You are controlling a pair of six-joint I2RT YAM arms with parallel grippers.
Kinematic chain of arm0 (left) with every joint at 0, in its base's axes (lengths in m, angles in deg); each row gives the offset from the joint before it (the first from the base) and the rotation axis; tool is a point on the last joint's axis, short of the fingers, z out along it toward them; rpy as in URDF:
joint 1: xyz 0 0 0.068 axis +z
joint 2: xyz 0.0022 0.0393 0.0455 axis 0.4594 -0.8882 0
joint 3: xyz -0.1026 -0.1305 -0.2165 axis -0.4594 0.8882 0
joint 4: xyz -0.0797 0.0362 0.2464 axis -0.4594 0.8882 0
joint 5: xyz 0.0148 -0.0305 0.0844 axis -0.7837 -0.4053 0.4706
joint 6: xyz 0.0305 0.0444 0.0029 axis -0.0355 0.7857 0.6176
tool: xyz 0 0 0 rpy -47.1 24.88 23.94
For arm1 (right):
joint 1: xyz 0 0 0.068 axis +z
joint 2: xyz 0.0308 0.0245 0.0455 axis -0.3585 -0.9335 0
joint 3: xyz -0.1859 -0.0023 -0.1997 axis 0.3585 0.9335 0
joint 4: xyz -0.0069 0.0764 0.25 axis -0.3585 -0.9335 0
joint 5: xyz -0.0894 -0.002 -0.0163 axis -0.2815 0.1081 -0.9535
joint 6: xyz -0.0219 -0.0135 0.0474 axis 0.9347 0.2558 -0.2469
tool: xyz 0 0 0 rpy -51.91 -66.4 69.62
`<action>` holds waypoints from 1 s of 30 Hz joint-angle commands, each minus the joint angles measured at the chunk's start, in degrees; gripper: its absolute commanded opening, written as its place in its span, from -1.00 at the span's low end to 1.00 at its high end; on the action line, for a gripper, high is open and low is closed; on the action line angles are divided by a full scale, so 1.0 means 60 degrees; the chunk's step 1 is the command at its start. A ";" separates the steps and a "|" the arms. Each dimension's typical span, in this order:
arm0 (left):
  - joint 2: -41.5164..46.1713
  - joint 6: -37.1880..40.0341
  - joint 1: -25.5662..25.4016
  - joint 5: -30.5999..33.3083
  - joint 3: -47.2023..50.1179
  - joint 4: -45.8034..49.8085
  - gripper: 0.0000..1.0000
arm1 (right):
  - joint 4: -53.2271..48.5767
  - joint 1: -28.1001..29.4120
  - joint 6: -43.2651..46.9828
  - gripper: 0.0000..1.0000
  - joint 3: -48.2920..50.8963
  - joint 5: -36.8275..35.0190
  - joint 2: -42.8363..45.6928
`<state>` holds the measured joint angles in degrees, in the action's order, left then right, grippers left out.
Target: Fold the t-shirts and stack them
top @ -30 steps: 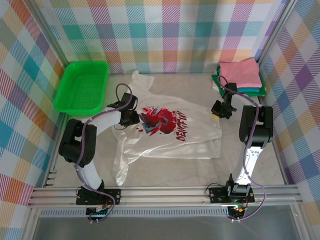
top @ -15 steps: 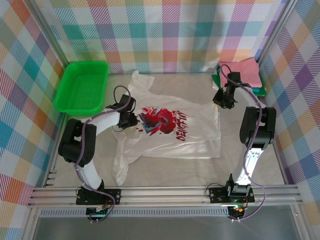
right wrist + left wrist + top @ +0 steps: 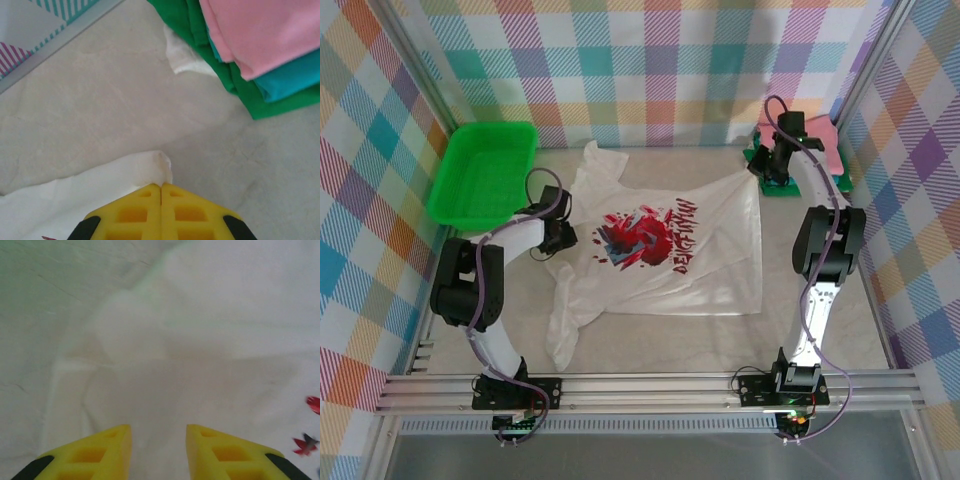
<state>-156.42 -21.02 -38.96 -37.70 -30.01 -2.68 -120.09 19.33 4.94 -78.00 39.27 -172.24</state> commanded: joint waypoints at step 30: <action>0.4439 -0.0650 -0.1333 -0.0671 0.1230 0.2890 0.17 | 0.2735 0.1900 -0.0520 0.03 0.8311 0.0065 0.6351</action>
<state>-135.98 -21.91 -43.60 -41.59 -26.70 6.85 -111.17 28.23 3.11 -36.14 37.08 -138.01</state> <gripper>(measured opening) 0.580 0.513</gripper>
